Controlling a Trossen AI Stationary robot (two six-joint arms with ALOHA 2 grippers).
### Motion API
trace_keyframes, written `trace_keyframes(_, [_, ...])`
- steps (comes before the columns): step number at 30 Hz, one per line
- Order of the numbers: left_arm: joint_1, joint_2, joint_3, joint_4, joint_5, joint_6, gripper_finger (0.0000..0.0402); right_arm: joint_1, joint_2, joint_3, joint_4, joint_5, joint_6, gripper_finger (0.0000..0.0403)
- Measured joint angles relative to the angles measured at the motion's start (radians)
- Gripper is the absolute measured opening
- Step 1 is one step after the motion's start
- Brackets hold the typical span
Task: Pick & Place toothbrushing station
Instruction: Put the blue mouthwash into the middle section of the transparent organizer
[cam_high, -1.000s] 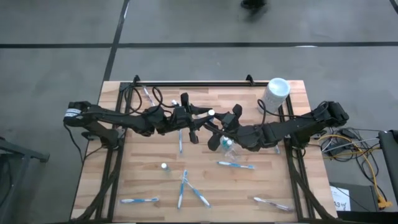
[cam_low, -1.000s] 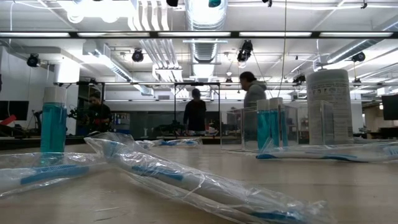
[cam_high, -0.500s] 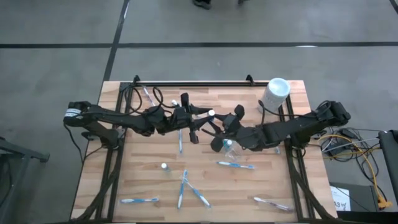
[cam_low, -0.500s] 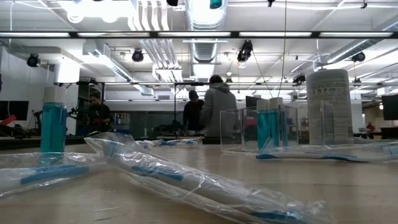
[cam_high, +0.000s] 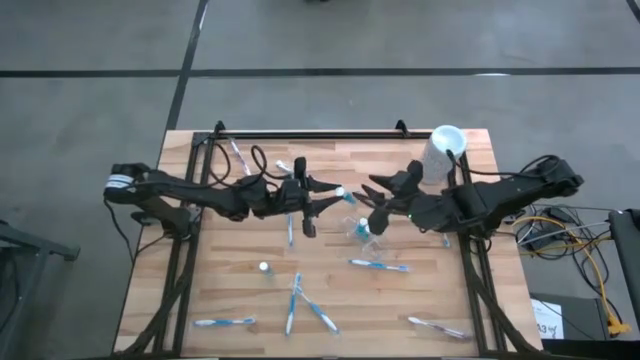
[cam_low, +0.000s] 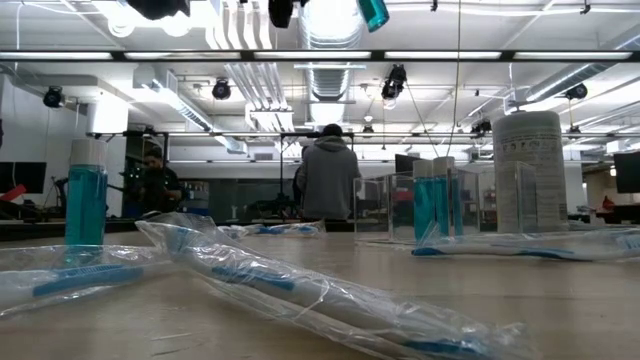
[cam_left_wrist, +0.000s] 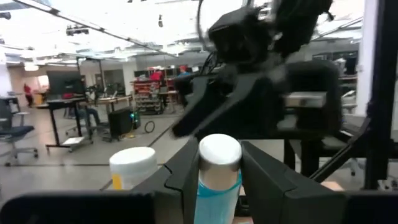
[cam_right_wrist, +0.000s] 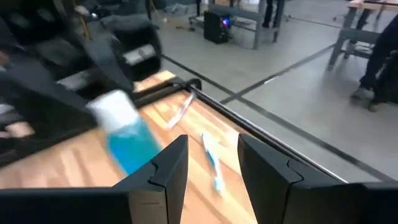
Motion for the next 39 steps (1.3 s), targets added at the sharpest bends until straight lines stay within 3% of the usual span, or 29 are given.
trace_keyframes(27, [0.004,0.31,-0.005,0.067,-0.006,-0.147,0.0106,0.0,-0.031,-0.01,-0.018,-0.006,-0.012,0.0126])
trace_keyframes(39, [0.003,0.345,-0.003,0.063,-0.004,-0.18,0.0106,0.0,-0.031,-0.01,-0.03,-0.005,-0.012,0.0121])
